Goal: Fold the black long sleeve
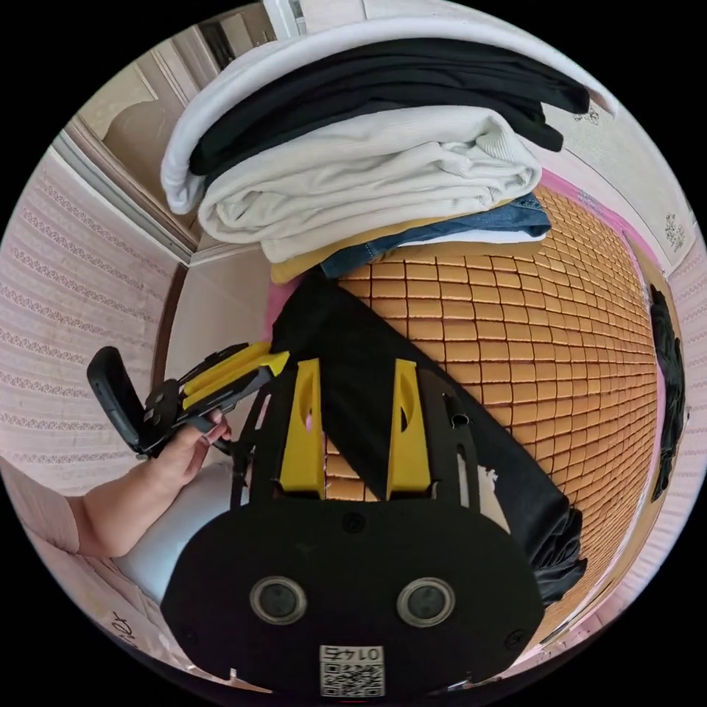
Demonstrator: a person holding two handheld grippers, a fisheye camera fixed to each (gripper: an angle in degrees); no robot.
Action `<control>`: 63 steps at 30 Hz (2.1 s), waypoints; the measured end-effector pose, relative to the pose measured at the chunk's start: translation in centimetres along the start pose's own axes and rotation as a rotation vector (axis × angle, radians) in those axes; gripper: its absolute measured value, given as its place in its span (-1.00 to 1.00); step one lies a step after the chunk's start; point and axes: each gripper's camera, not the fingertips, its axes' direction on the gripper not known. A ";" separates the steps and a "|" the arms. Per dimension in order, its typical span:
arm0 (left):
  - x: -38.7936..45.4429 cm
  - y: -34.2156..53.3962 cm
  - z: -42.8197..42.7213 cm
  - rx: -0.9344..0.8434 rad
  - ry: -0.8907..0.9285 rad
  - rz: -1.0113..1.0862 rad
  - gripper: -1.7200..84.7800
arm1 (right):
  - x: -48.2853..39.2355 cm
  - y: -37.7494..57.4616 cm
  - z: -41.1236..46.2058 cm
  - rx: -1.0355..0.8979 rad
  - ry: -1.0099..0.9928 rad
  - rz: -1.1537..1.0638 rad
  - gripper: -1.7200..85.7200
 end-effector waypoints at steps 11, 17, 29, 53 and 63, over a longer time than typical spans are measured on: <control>5.2 1.3 -1.8 -0.008 -0.045 0.243 -0.97 | 4.4 3.1 -2.2 0.087 -0.052 0.145 -0.98; 12.1 2.4 -4.4 0.085 0.049 0.478 -0.97 | 7.5 8.8 -6.6 0.268 -0.281 0.172 -0.95; 20.0 8.5 -1.0 -0.120 0.146 0.825 -0.95 | 11.8 16.0 -2.7 0.094 -0.320 0.336 -0.97; 33.8 11.6 -9.0 0.038 0.539 0.956 -0.94 | 17.1 51.9 -16.1 0.996 -0.840 0.426 -0.96; 41.9 19.6 -12.0 -0.043 0.914 1.159 -0.94 | 7.6 76.7 -22.4 1.065 -0.354 0.808 -0.97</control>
